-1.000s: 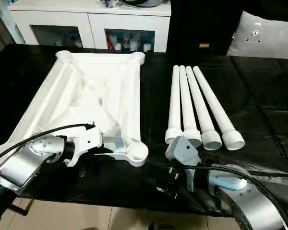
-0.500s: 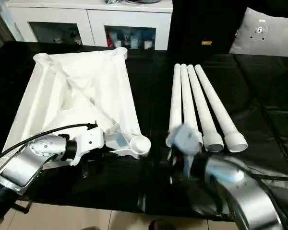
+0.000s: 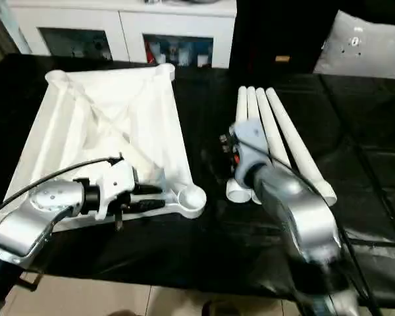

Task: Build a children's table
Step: Move table base, then pick table leg

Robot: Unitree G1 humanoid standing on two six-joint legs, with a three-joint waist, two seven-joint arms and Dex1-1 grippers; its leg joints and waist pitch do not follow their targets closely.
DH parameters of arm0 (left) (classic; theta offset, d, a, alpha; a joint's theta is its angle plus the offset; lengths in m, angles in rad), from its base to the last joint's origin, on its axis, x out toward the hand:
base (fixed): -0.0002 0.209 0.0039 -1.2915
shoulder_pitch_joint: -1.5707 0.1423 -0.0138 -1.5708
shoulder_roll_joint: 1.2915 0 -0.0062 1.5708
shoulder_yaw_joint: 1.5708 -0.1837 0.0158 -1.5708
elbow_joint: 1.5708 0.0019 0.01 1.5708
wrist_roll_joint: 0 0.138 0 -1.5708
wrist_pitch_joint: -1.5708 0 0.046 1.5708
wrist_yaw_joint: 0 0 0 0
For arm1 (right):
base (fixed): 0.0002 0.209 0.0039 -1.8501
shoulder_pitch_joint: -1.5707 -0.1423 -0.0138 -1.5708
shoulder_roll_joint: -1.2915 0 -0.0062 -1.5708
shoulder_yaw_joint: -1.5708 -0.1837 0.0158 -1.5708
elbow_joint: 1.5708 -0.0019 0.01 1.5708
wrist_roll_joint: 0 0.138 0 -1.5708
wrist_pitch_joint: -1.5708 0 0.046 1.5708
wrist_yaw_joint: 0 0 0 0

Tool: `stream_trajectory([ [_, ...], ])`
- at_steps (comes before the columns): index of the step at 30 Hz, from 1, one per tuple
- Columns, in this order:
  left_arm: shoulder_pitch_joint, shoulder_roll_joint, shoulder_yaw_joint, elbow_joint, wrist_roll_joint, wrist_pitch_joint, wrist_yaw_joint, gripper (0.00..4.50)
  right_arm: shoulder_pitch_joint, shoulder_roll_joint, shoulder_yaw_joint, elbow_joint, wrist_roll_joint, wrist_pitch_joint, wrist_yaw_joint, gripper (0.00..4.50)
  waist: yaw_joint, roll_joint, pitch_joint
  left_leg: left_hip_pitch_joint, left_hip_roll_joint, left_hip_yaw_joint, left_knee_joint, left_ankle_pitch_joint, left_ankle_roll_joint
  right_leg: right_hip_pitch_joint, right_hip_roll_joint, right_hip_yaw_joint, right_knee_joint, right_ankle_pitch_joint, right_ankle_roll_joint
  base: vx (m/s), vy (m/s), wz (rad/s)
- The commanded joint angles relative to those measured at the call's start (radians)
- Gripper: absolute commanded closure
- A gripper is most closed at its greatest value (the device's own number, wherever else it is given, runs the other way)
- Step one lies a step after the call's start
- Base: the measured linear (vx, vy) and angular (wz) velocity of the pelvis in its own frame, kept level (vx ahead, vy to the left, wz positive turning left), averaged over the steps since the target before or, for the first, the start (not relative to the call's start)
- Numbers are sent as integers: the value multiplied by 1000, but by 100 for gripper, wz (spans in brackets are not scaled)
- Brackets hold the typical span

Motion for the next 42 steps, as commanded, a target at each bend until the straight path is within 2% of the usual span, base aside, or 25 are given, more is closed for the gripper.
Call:
stream_trajectory([
  [1,10,3,8,-45,6,32,23,271,-29,17,-1,58,-32,42,-44,0,0,1,-67,-20,54,-10,-75,98,8,82,-94,59,-45,8,-249,0,0,0],
  [3,14,-3,12,-71,7,51,39,262,-60,35,-5,107,-49,77,-75,0,2,1,-67,-22,54,-11,-75,105,7,83,-93,58,-44,19,-252,0,0,0],
  [4,14,-3,12,-71,7,51,39,262,-60,35,-5,107,-49,77,-75,0,2,1,-67,-22,54,-11,-75,105,7,83,-93,58,-44,19,-252,0,0,0],
  [7,26,-9,7,-113,2,80,46,262,-107,50,-25,221,-64,84,-128,0,2,-2,-68,-21,55,-8,-75,96,5,83,-94,57,-44,6,-256,0,0,0],
  [14,26,-10,-4,-126,9,92,57,262,-132,52,-47,277,-84,79,-146,0,5,-4,-71,-22,53,-6,-73,98,13,85,-93,57,-42,9,-246,0,0,0],
  [28,23,-15,-21,-127,24,96,63,262,-118,61,-45,329,-26,151,-64,0,5,-5,-73,-22,55,-5,-72,88,27,84,-93,55,-44,-21,-249,0,0,0],
  [29,23,-19,-24,-130,22,98,63,260,-120,58,-50,335,-20,165,-54,29,4,-8,-74,-22,54,-4,-71,91,29,84,-93,55,-44,-14,-249,0,0,0],
  [37,24,-25,-31,-133,24,95,67,260,-136,40,-67,355,-7,235,-32,80,4,-12,-76,-23,53,-4,-70,95,33,85,-92,55,-45,-31,-246,0,0,0],
  [42,24,-28,-31,-133,24,96,68,260,-140,37,-73,357,-4,247,-25,125,6,-10,-77,-23,53,-4,-69,90,31,85,-93,54,-46,-35,-244,0,0,0],
])
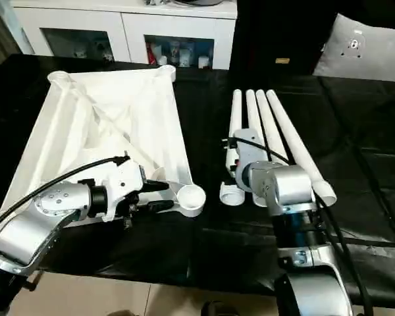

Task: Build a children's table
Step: Pick table leg

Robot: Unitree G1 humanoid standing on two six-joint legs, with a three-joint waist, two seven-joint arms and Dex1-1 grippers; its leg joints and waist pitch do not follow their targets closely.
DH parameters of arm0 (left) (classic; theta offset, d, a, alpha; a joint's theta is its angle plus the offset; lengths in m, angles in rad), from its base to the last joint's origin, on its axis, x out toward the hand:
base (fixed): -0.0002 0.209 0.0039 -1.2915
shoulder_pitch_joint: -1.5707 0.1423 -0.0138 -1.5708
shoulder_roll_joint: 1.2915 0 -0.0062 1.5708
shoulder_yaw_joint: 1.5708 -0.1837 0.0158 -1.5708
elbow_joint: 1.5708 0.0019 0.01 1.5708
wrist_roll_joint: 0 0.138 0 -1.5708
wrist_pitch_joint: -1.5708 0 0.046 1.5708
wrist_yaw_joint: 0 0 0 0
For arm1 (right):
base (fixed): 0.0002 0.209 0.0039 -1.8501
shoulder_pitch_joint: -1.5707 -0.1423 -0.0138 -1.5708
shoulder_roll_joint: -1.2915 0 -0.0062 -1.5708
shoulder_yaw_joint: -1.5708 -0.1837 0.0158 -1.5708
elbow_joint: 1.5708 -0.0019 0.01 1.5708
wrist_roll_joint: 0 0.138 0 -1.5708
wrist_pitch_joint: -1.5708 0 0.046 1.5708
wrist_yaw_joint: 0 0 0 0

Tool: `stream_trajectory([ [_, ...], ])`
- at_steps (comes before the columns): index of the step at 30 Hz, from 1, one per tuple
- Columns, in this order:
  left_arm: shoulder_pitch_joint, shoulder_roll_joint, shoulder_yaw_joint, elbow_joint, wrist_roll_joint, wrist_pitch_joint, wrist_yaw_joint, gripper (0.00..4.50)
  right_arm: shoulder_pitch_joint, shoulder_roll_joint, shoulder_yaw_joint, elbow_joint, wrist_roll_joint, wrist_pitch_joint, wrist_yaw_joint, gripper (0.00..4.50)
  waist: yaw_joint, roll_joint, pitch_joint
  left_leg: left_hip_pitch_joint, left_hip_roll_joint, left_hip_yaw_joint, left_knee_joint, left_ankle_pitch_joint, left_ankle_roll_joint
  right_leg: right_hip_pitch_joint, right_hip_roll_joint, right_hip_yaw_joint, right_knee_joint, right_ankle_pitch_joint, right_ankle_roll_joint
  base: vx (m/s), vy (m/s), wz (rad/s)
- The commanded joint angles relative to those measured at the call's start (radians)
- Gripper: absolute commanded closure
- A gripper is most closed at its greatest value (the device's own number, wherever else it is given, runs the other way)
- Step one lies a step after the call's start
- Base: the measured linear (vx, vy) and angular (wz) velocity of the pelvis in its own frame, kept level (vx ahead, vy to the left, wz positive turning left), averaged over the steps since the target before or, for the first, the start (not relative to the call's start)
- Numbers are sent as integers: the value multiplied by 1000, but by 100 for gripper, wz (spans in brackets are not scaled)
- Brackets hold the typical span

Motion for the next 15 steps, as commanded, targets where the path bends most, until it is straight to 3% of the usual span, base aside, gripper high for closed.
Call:
stream_trajectory([
  [1,2,0,-9,-19,7,-4,5,260,2,0,-5,18,9,28,1,136,4,-5,-74,-23,50,-6,-69,80,33,84,-94,56,-50,-40,-239,0,0,0],
  [9,-3,-6,-12,-12,14,-13,10,260,-3,-1,-8,16,10,34,9,198,4,-8,-80,-22,50,-6,-68,77,28,84,-93,54,-51,-64,-229,0,0,0],
  [15,-7,-9,-8,-2,19,-26,13,260,-9,7,-47,24,19,25,-8,240,5,-9,-81,-23,49,-5,-67,72,24,84,-93,54,-52,-75,-224,0,0,0],
])
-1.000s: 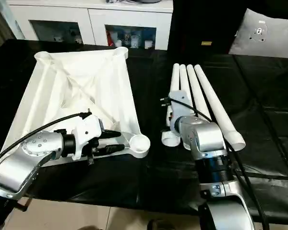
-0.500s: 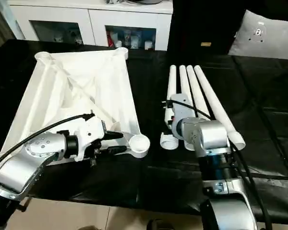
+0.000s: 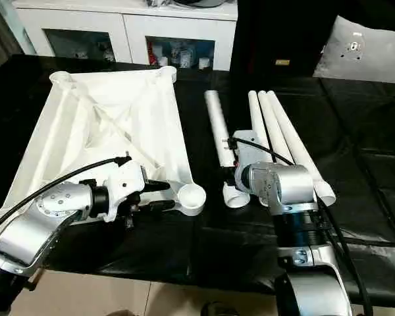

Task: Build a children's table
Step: Pick table leg

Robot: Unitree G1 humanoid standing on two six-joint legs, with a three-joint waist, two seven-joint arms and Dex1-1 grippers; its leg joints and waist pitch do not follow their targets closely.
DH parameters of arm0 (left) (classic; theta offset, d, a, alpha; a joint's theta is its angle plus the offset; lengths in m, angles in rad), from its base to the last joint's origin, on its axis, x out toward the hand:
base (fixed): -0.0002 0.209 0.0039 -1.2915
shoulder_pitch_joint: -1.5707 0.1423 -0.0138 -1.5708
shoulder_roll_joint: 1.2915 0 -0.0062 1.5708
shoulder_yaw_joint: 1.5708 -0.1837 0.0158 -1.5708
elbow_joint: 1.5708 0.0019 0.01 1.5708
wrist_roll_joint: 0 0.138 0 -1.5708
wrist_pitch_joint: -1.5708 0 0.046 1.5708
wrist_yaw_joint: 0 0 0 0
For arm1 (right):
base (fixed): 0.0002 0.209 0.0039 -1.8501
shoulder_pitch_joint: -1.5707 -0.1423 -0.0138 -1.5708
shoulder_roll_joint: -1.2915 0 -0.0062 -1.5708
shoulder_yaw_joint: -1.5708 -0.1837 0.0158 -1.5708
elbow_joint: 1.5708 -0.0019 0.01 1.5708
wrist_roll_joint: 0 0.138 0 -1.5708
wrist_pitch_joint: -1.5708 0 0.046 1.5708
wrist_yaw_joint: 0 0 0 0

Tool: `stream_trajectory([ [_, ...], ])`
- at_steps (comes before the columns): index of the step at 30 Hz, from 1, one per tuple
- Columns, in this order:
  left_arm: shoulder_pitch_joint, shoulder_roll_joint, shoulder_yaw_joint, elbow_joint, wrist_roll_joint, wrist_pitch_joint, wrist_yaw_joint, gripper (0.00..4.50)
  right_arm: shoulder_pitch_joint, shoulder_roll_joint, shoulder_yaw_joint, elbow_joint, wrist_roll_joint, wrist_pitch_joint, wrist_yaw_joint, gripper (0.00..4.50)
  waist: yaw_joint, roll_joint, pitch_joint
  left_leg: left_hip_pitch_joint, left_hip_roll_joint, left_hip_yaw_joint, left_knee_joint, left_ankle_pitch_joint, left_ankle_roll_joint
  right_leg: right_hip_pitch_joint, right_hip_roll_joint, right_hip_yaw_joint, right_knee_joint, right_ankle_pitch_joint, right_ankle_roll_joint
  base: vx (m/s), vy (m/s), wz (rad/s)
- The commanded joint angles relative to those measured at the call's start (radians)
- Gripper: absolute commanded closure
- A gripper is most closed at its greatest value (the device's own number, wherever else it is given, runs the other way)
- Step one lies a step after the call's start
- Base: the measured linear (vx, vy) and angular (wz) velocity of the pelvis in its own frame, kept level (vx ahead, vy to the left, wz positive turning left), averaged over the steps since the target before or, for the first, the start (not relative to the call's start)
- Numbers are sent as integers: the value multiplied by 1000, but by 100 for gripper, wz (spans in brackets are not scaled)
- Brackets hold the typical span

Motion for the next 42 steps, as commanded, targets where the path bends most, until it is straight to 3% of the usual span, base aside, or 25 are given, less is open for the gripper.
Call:
stream_trajectory([
  [1,-8,-6,0,1,11,-15,6,260,-8,5,-39,21,4,-6,-19,240,4,-6,-79,-24,48,-5,-67,66,21,84,-93,54,-54,-88,-220,0,0,0],
  [7,-10,-10,7,19,17,-19,24,260,-8,6,-65,16,16,-31,-16,255,4,-3,-80,-23,47,-5,-66,56,16,82,-92,53,-57,-113,-209,0,0,0],
  [8,-8,-15,16,24,15,-23,36,260,4,9,-69,-3,20,-53,-11,255,4,3,-80,-24,47,-6,-66,56,15,82,-92,53,-56,-113,-209,0,0,0],
  [9,-6,-19,22,27,14,-26,45,260,13,12,-72,-17,23,-69,-8,257,4,-2,-80,-25,46,-5,-65,52,15,84,-91,54,-59,-112,-207,0,0,0],
  [11,-10,-31,41,36,5,-31,61,260,28,30,-98,-43,32,-126,-14,257,4,0,-81,-26,46,-5,-65,54,14,84,-91,53,-57,-104,-207,0,0,0],
  [12,-21,-44,61,47,-4,-41,74,260,37,42,-112,-72,48,-209,6,257,5,2,-81,-26,47,-5,-65,52,15,83,-92,54,-59,-104,-207,0,0,0],
  [14,-33,-56,83,53,-22,-21,88,260,43,49,-126,-106,67,-246,24,257,5,4,-83,-25,48,-6,-65,47,18,84,-91,52,-58,-97,-209,0,0,0],
  [16,-59,-76,115,69,-42,3,112,260,33,69,-178,-153,115,-239,35,257,6,7,-83,-22,47,-5,-64,46,22,82,-88,53,-57,-83,-212,0,0,0],
  [17,-81,-97,136,84,-54,11,136,260,26,81,-222,-176,173,-214,67,257,5,9,-83,-22,46,-6,-65,41,23,82,-86,52,-57,-81,-215,0,0,0],
  [18,-81,-98,137,84,-54,11,136,260,26,81,-223,-176,174,-213,68,257,5,7,-83,-22,46,-6,-65,39,26,84,-86,52,-57,-79,-216,0,0,0],
  [21,-138,-157,180,124,-67,9,216,260,42,85,-269,-212,279,-243,183,257,10,6,-86,-26,45,-7,-61,58,44,89,-87,51,-55,-48,-230,0,0,0],
  [25,-213,-234,268,151,-177,70,250,226,106,88,-298,-255,405,-360,368,257,25,4,-91,-29,48,-7,-56,82,78,91,-93,49,-51,0,-260,0,0,0],
  [28,-241,-259,310,143,-238,100,251,208,137,81,-309,-278,467,-361,465,259,29,-1,-90,-30,47,-8,-55,84,91,91,-94,47,-52,-10,-262,0,0,0],
  [30,-259,-277,334,133,-282,122,250,185,154,77,-326,-294,519,-339,528,259,30,-2,-90,-32,47,-8,-55,93,101,91,-93,46,-53,-25,-256,0,0,0],
  [32,-273,-302,345,117,-339,118,218,167,166,72,-340,-298,568,-327,587,259,33,-10,-88,-31,47,-8,-57,84,110,88,-93,43,-60,-80,-245,0,0,0],
  [33,-276,-308,349,114,-353,122,214,155,171,68,-337,-297,581,-331,598,259,37,-6,-89,-30,47,-7,-55,81,110,86,-94,43,-63,-107,-240,0,0,0],
  [37,-286,-342,379,97,-435,172,216,125,198,57,-317,-324,644,-334,646,259,45,-7,-87,-32,48,-7,-56,87,112,84,-94,39,-67,-153,-213,0,0,0],
  [42,-305,-390,431,79,-539,223,242,94,209,54,-311,-335,658,-334,670,259,55,-2,-88,-31,46,-5,-55,86,106,80,-94,32,-78,-210,-184,0,0,0],
])
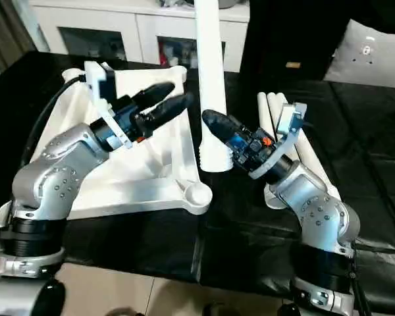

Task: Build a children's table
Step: Pick table leg

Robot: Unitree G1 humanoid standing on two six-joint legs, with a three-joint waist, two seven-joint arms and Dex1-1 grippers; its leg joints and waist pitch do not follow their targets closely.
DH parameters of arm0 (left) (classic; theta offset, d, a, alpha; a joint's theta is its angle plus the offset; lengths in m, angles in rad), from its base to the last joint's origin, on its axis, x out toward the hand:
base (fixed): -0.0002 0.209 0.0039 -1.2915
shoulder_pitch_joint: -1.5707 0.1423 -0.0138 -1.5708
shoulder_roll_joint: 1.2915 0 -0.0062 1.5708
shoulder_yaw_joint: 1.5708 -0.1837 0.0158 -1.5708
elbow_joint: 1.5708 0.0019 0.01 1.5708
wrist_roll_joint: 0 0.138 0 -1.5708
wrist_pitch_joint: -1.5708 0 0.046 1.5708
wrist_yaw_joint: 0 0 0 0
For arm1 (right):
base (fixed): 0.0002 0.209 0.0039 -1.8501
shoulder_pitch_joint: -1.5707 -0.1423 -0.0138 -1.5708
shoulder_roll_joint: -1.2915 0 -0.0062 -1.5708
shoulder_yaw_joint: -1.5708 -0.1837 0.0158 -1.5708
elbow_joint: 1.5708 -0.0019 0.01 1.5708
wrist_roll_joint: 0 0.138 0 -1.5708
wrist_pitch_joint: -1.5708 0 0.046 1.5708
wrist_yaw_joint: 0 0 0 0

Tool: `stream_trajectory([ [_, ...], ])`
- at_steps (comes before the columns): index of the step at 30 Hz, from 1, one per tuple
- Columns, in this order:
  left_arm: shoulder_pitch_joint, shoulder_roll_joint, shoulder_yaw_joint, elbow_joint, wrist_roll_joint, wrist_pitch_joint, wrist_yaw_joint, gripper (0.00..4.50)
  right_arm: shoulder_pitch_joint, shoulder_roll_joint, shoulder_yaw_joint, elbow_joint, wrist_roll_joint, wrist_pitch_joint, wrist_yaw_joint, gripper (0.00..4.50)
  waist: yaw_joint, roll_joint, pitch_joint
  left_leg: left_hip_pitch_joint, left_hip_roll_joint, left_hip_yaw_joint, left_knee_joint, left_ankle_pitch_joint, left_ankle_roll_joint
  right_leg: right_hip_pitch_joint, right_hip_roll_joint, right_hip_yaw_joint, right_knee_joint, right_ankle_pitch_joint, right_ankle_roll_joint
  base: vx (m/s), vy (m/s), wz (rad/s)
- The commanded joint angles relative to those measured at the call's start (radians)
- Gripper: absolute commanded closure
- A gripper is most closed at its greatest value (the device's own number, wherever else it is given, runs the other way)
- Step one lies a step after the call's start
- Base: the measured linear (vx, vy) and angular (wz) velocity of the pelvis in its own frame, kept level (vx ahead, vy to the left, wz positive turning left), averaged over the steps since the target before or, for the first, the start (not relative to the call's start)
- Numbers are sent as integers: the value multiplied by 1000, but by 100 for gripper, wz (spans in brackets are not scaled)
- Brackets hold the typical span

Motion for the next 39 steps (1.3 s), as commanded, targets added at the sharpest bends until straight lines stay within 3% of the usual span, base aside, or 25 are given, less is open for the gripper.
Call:
stream_trajectory([
  [1,-24,-6,24,-29,-47,25,14,94,5,-9,7,-32,21,-2,17,259,8,-3,-88,-21,39,-2,-57,79,96,79,-93,49,-73,-222,-177,0,0,0],
  [5,-31,-20,30,-38,-94,57,16,42,30,-29,51,-67,-2,-37,25,259,16,0,-89,-23,44,-5,-60,90,95,79,-93,41,-73,-226,-151,0,0,0],
  [12,-24,-32,11,-51,-105,81,27,3,72,-75,229,-133,-237,-202,-6,259,15,0,-87,-26,45,-8,-60,80,70,78,-92,40,-75,-245,-121,0,0,0],
  [13,-11,-16,-32,-47,-46,52,27,0,85,-63,273,-137,-320,-284,-41,259,15,5,-87,-25,45,-8,-61,77,70,77,-92,40,-75,-244,-122,0,0,0],
  [14,-7,-12,-43,-44,-32,44,27,0,89,-59,289,-133,-361,-325,-62,259,13,3,-87,-26,47,-8,-60,76,66,75,-92,40,-75,-242,-112,0,0,0],
  [17,-1,-2,-67,-39,11,9,31,0,107,-54,321,-117,-433,-420,-92,259,8,6,-87,-25,47,-8,-62,62,56,79,-93,41,-74,-237,-114,0,0,0],
  [19,7,-3,-73,-35,35,-11,49,0,130,-30,329,-87,-476,-544,-99,259,6,8,-89,-25,50,-8,-62,53,57,76,-96,41,-71,-214,-128,0,0,0],
  [20,7,-3,-73,-35,35,-11,49,0,130,-30,329,-87,-476,-544,-99,259,4,5,-87,-27,49,-8,-63,54,57,78,-93,41,-70,-201,-133,0,0,0],
  [23,27,-20,-75,-33,58,-39,79,35,154,-35,367,-43,-561,-644,-137,259,1,7,-87,-27,49,-7,-62,49,59,81,-94,41,-70,-185,-145,0,0,0],
  [29,44,-74,-74,-1,96,-102,156,78,171,-3,406,6,-615,-750,-170,259,-1,5,-85,-29,49,-7,-63,29,75,81,-93,41,-74,-201,-147,0,0,0],
  [39,66,-96,-82,6,91,-117,156,154,153,19,411,50,-616,-811,-191,259,-2,5,-86,-27,52,-8,-64,29,88,80,-94,42,-70,-182,-156,0,0,0],
])
